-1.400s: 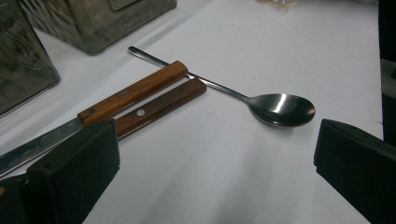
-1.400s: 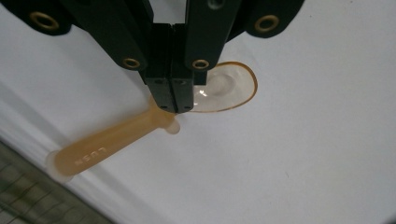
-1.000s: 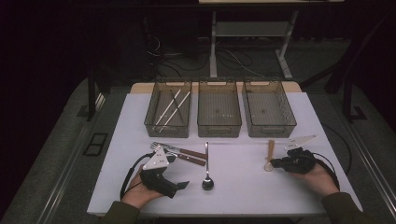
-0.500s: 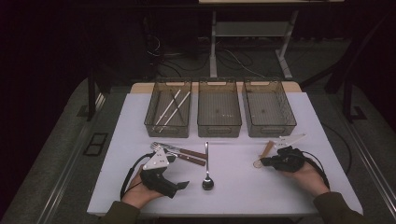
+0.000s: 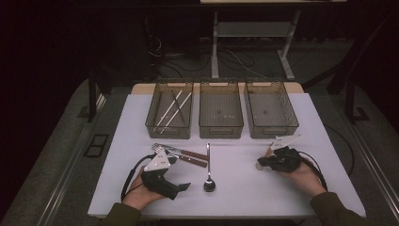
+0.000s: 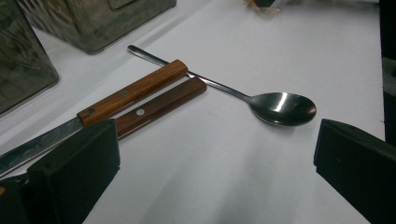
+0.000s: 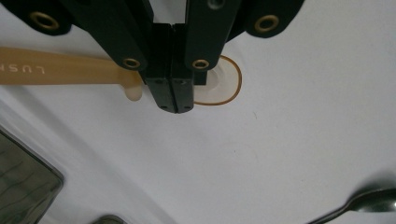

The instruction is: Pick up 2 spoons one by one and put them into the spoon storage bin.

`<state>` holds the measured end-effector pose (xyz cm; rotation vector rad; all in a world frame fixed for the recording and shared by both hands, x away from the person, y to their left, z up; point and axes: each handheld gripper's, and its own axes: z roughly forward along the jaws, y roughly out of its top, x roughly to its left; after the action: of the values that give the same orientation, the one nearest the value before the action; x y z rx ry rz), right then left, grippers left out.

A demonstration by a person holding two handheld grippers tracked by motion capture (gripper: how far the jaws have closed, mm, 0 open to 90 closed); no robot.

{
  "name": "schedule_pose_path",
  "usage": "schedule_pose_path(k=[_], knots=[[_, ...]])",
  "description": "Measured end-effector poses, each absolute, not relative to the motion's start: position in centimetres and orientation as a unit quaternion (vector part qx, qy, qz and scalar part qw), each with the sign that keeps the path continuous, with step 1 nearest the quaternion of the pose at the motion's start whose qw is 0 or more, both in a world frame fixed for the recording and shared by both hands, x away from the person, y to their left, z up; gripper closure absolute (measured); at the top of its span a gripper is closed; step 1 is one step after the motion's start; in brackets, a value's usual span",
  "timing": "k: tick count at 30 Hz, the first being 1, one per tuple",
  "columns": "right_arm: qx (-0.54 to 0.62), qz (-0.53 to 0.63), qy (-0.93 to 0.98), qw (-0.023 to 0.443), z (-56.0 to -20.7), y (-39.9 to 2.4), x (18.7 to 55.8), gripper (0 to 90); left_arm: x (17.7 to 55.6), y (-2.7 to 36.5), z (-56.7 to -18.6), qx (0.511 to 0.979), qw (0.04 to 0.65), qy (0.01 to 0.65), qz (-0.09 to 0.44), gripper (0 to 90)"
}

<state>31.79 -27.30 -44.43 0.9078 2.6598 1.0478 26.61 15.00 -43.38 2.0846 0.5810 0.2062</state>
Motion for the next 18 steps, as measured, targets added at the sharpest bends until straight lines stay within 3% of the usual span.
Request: schedule_pose_path(k=[18], knots=[[0.311,0.350,0.879,0.084,-44.62,-27.50,31.94,89.6,26.65,15.01,-43.42,0.849,0.465,0.237,0.084,0.0]])
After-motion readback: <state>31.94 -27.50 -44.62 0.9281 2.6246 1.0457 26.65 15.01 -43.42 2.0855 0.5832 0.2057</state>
